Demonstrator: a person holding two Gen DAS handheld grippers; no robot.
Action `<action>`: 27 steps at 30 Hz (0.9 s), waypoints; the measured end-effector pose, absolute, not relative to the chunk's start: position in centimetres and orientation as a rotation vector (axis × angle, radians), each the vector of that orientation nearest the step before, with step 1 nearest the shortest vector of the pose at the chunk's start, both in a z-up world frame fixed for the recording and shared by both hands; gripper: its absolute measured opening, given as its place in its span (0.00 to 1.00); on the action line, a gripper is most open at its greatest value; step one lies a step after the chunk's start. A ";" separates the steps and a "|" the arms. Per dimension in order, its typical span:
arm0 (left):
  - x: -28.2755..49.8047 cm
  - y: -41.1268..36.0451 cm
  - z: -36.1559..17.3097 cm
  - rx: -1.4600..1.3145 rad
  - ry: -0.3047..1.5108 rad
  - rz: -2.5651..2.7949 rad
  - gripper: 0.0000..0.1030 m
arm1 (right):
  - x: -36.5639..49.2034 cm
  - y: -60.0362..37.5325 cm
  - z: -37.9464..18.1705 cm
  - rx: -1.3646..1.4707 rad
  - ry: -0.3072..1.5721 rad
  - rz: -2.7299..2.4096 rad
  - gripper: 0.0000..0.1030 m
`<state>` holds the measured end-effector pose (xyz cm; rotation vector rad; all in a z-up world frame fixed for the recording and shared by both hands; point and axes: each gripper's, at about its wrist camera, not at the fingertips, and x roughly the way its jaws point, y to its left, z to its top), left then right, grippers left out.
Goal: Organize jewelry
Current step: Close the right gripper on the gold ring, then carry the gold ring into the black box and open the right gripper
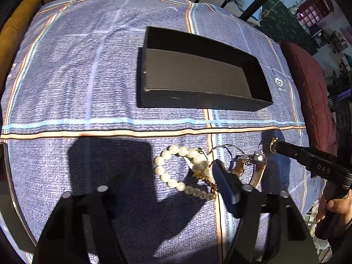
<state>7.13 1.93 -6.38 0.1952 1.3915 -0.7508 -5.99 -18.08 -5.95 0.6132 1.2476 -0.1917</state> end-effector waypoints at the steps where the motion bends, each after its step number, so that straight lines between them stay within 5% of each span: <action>1: 7.1 1.4 -6.6 0.205 1.403 -0.760 0.33 | -6.1 -18.0 -5.9 0.613 1.246 -0.193 0.08; 5: 7.4 0.8 -7.4 0.177 1.431 -0.783 0.08 | -6.2 -17.6 -5.8 0.612 1.246 -0.195 0.08; 13: 7.1 2.2 -6.8 0.145 1.415 -0.808 0.07 | -6.8 -17.1 -5.3 0.614 1.220 -0.208 0.08; 27: 4.9 2.9 1.5 0.136 1.257 -0.939 0.00 | -5.9 -14.4 -1.3 0.579 1.140 -0.150 0.08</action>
